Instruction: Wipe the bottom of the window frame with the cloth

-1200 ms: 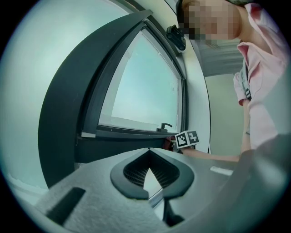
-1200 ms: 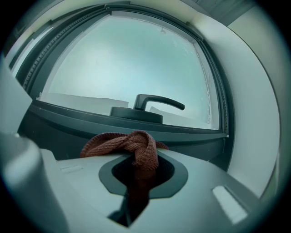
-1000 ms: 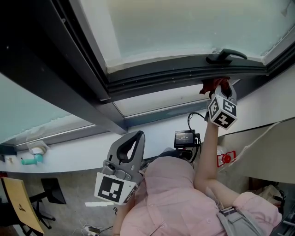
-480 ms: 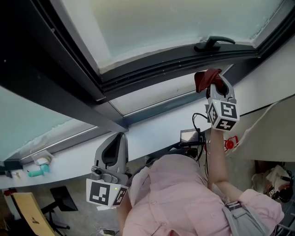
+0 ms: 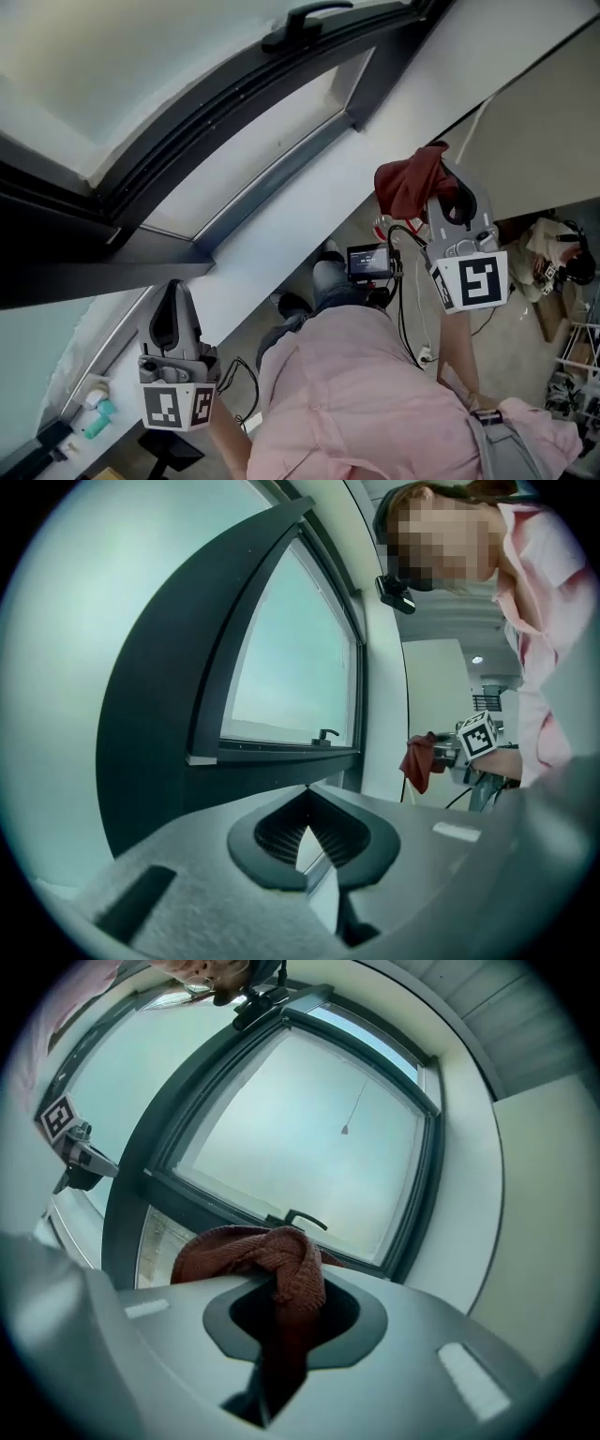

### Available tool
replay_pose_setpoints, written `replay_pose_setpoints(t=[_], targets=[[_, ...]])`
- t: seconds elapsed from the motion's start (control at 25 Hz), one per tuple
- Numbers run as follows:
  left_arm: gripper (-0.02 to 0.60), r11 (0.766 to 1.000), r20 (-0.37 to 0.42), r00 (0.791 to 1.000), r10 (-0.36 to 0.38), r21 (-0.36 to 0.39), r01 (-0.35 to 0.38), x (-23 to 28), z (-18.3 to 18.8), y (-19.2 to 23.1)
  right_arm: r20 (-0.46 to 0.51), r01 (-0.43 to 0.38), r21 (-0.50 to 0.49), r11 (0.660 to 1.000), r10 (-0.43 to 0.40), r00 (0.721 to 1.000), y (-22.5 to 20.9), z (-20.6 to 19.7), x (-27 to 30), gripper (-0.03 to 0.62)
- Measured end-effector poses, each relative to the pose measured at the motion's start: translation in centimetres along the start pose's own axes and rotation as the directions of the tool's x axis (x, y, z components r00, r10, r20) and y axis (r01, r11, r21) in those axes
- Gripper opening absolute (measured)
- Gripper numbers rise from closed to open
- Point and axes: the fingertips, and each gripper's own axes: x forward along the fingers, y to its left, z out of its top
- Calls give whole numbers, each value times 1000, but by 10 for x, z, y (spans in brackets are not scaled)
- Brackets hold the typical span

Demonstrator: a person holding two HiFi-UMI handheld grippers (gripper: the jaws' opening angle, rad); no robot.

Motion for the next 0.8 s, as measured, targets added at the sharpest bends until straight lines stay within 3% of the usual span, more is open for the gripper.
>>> replay_pose_setpoints(t=[0.16,0.32,0.52,0.8], targets=[[-3,999,-8,999,-38,5,38,14,3,-9,-65,94,19,995,-93,994,-28,-19,-38,55],[-3,998,21,998,-61,-1,61,29,14,-25,-63,98,63,993,-94,994,-45,-22,-42,55],[-3,999,31,999,-34,-35,35,42,14,-45,-57,27,75,997,-23,998,-54,-27,-26,55],[-3,998,29,999,13,-64,-11,85,9,-83,-45,-139,76,987,143,989,-67,-51,14,55]])
